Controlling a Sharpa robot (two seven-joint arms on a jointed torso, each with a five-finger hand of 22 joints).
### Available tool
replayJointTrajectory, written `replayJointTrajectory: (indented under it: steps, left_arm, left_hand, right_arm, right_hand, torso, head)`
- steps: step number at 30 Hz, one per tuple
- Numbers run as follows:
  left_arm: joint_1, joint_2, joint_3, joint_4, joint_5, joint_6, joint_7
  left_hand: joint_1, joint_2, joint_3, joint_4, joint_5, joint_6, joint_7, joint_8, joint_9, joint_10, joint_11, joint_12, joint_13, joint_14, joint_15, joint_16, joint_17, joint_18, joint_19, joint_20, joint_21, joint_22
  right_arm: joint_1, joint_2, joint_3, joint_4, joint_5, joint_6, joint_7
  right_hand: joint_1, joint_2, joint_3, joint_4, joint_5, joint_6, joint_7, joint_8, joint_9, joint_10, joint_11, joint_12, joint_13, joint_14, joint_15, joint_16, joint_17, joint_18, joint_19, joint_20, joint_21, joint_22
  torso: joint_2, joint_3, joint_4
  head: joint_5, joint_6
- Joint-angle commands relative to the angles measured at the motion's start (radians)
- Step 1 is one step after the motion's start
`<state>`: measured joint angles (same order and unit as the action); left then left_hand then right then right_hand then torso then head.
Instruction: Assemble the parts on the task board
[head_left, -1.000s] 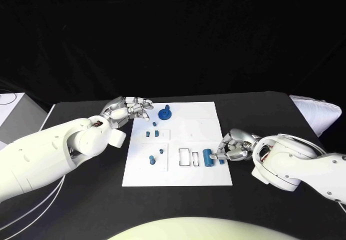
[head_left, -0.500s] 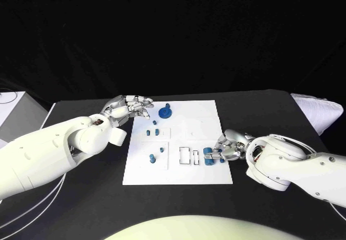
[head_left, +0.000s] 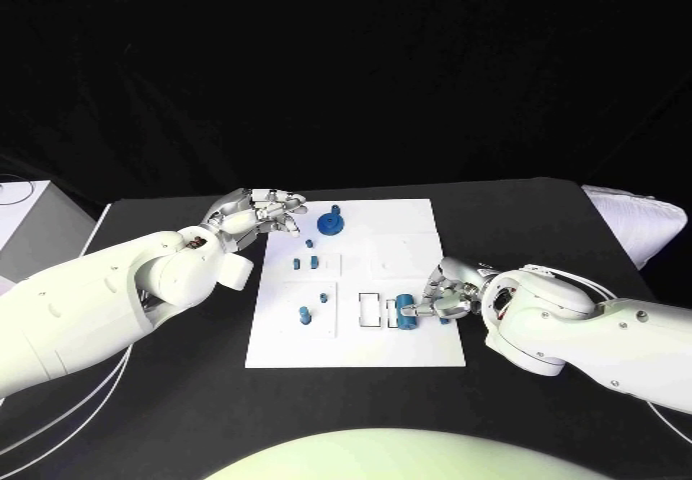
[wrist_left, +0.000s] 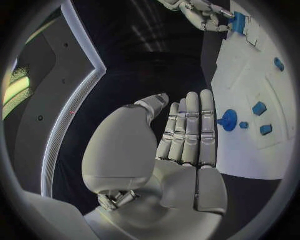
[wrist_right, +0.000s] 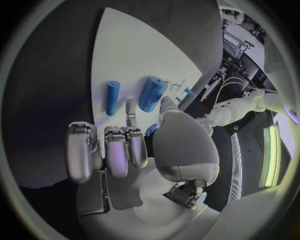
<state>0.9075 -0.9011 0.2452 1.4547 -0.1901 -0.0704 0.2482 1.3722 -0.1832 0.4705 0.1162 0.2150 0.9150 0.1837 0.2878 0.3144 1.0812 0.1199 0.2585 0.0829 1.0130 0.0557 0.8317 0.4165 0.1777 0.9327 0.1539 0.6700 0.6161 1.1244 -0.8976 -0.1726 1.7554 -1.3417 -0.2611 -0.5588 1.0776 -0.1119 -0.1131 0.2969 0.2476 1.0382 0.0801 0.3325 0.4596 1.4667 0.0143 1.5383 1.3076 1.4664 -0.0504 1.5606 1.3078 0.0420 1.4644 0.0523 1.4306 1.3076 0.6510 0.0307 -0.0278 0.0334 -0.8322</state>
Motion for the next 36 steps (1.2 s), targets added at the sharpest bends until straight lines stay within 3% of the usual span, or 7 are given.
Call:
replayJointTrajectory:
  steps: [1, 12, 16, 20, 26, 31, 36]
  left_arm:
    - [0.0, -0.001, 0.001, 0.003, 0.01, 0.007, 0.008]
    - [0.0, -0.003, 0.001, 0.004, 0.01, 0.01, 0.004]
    - [0.0, -0.003, 0.001, 0.004, 0.01, 0.01, 0.003]
    - [0.0, -0.003, 0.001, 0.004, 0.01, 0.01, 0.003]
    - [0.0, -0.003, 0.001, 0.003, 0.01, 0.009, 0.003]
    - [0.0, -0.003, 0.001, 0.002, 0.01, 0.009, 0.002]
    - [0.0, -0.003, 0.001, 0.002, 0.01, 0.01, 0.002]
  left_hand:
    - [-0.003, 0.005, -0.001, 0.005, 0.0, 0.003, 0.003, -0.005, -0.001, -0.001, 0.005, -0.005, 0.001, 0.002, 0.004, -0.005, 0.001, 0.004, 0.008, 0.002, -0.005, -0.001]
    - [-0.004, 0.005, -0.002, 0.007, 0.0, 0.002, 0.003, -0.005, -0.001, -0.001, 0.005, -0.005, 0.001, 0.002, 0.004, -0.006, 0.001, 0.004, 0.008, 0.002, -0.005, -0.002]
    - [-0.004, 0.005, -0.002, 0.007, 0.0, 0.002, 0.003, -0.005, -0.001, -0.001, 0.005, -0.005, 0.001, 0.002, 0.004, -0.006, 0.001, 0.004, 0.008, 0.002, -0.005, -0.002]
    - [-0.004, 0.005, -0.002, 0.008, 0.0, 0.002, 0.002, -0.005, -0.001, -0.002, 0.005, -0.006, 0.001, 0.002, 0.004, -0.006, 0.002, 0.004, 0.008, 0.002, -0.007, -0.003]
    - [-0.004, 0.005, -0.002, 0.008, 0.0, 0.002, 0.002, -0.005, -0.001, -0.002, 0.005, -0.006, 0.001, 0.002, 0.004, -0.006, 0.002, 0.004, 0.008, 0.002, -0.007, -0.003]
    - [-0.004, 0.005, -0.002, 0.008, 0.0, 0.002, 0.002, -0.005, -0.001, -0.002, 0.005, -0.006, 0.001, 0.002, 0.004, -0.006, 0.002, 0.004, 0.008, 0.002, -0.007, -0.003]
    - [-0.004, 0.005, -0.002, 0.008, 0.0, 0.002, 0.002, -0.005, -0.001, -0.002, 0.005, -0.006, 0.001, 0.002, 0.004, -0.006, 0.002, 0.004, 0.008, 0.002, -0.007, -0.003]
  right_arm:
    - [-0.005, 0.009, -0.002, -0.014, -0.086, 0.088, -0.015]
    - [-0.026, 0.038, -0.006, -0.033, -0.139, 0.126, -0.018]
    - [-0.029, 0.042, -0.006, -0.03, -0.134, 0.093, -0.017]
    - [-0.031, 0.044, -0.006, -0.024, -0.117, 0.058, -0.014]
    - [-0.033, 0.045, -0.006, -0.019, -0.088, 0.034, -0.012]
    - [-0.034, 0.041, -0.006, -0.013, -0.047, -0.007, -0.008]
    - [-0.032, 0.027, -0.004, 0.008, 0.03, -0.072, -0.002]
  right_hand:
    - [-0.003, 0.001, -0.006, -0.001, 0.002, 0.006, -0.001, 0.003, 0.001, 0.077, -0.01, -0.008, 0.223, 0.101, -0.009, 0.005, 0.248, -0.01, 0.058, -0.005, -0.002, 0.178]
    - [0.064, -0.001, -0.002, -0.004, -0.004, 0.004, -0.005, 0.017, 0.011, 0.075, -0.014, -0.014, 0.22, 0.102, -0.013, 0.007, 0.255, -0.011, 0.058, -0.008, 0.0, 0.181]
    - [0.083, 0.005, 0.002, -0.003, 0.033, 0.002, -0.006, 0.022, 0.014, 0.076, -0.014, -0.013, 0.222, 0.103, -0.013, 0.008, 0.258, -0.012, 0.059, -0.009, 0.002, 0.184]
    - [0.09, 0.015, 0.004, -0.004, 0.121, -0.001, -0.007, 0.027, 0.016, 0.076, -0.016, -0.013, 0.223, 0.104, -0.014, 0.009, 0.26, -0.012, 0.06, -0.01, 0.004, 0.186]
    - [0.112, 0.024, 0.013, -0.005, 0.193, -0.007, -0.007, 0.028, 0.016, 0.077, -0.016, -0.014, 0.224, 0.104, -0.015, 0.01, 0.263, -0.012, 0.061, -0.011, 0.005, 0.189]
    - [0.167, 0.04, 0.06, -0.007, 0.245, -0.008, -0.009, 0.023, 0.01, 0.079, -0.018, -0.011, 0.228, 0.104, -0.017, 0.01, 0.263, -0.014, 0.064, -0.012, 0.013, 0.195]
    - [0.178, 0.032, 0.1, -0.005, 0.308, -0.002, -0.011, 0.019, 0.003, 0.082, -0.02, -0.007, 0.232, 0.104, -0.019, 0.01, 0.263, -0.016, 0.067, -0.014, 0.021, 0.2]
  torso:
    - [-0.001, 0.0003, 0.0003]
    - [0.0, 0.0002, 0.0003]
    - [0.0, 0.0005, 0.0005]
    - [0.0, 0.0009, 0.0009]
    - [0.0, 0.0007, 0.0008]
    - [0.0, 0.0004, -0.0002]
    - [0.0, 0.0007, 0.0004]
  head:
    - [0.001, -0.002]
    - [0.0, -0.007]
    - [-0.002, -0.009]
    - [-0.002, -0.01]
    - [0.0, -0.009]
    - [0.001, -0.009]
    - [0.001, -0.008]
